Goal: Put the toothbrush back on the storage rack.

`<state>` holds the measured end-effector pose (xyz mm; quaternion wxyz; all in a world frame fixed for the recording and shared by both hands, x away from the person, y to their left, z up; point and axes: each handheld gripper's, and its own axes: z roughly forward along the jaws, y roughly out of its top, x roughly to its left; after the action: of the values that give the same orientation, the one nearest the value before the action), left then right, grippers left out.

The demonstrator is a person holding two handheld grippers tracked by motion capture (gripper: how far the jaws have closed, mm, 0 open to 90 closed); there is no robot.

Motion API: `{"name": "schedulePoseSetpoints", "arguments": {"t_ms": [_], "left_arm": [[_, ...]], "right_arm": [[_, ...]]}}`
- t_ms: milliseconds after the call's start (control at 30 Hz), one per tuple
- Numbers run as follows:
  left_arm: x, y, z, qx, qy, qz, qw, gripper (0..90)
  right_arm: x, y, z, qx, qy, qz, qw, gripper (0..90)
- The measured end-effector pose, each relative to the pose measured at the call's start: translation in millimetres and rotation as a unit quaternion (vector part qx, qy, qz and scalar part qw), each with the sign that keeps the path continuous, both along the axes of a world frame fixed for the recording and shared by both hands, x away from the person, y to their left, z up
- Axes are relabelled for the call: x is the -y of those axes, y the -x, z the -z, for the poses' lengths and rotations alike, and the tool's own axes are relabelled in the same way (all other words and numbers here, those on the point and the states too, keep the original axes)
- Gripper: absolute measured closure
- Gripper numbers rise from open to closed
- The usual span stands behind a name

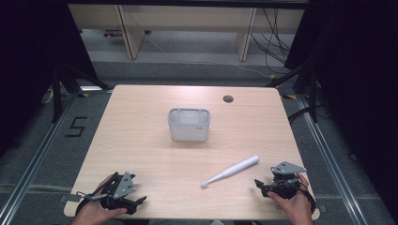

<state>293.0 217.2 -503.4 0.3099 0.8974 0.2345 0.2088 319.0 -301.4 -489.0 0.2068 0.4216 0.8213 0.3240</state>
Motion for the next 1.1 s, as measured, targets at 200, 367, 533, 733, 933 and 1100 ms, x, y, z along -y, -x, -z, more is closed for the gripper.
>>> {"name": "schedulePoseSetpoints", "arguments": {"t_ms": [200, 367, 533, 733, 933, 1100], "left_arm": [[0.1, 0.1, 0.1, 0.0, -0.001, 0.0, 1.0, 16.2], [0.1, -0.2, 0.0, -0.001, 0.0, 0.0, 1.0, 16.1], [-0.4, -0.5, 0.0, -0.001, -0.001, -0.001, 1.0, 16.2], [-0.1, -0.1, 0.2, -0.001, -0.001, 0.0, 1.0, 16.2], [-0.4, -0.4, 0.0, -0.001, -0.002, -0.001, 1.0, 16.2], [-0.9, -1.0, -0.2, 0.0, -0.006, -0.001, 1.0, 16.2]], "right_arm": [[-3.8, -0.5, -1.3, -0.004, 0.001, -0.014, 0.9999, 21.3], [-6.8, -0.7, -3.5, 0.002, 0.001, -0.016, 0.9999, 21.8], [-10.4, -1.5, -7.9, 0.01, -0.001, -0.024, 0.9997, 23.6], [-14.2, -3.4, -10.6, 0.014, 0.008, -0.041, 0.999, 23.6], [-23.3, -6.8, -17.6, 0.011, -0.003, -0.064, 0.9979, 24.0], [-32.4, -12.4, -22.1, 0.011, 0.012, -0.089, 0.9959, 25.5]]}}
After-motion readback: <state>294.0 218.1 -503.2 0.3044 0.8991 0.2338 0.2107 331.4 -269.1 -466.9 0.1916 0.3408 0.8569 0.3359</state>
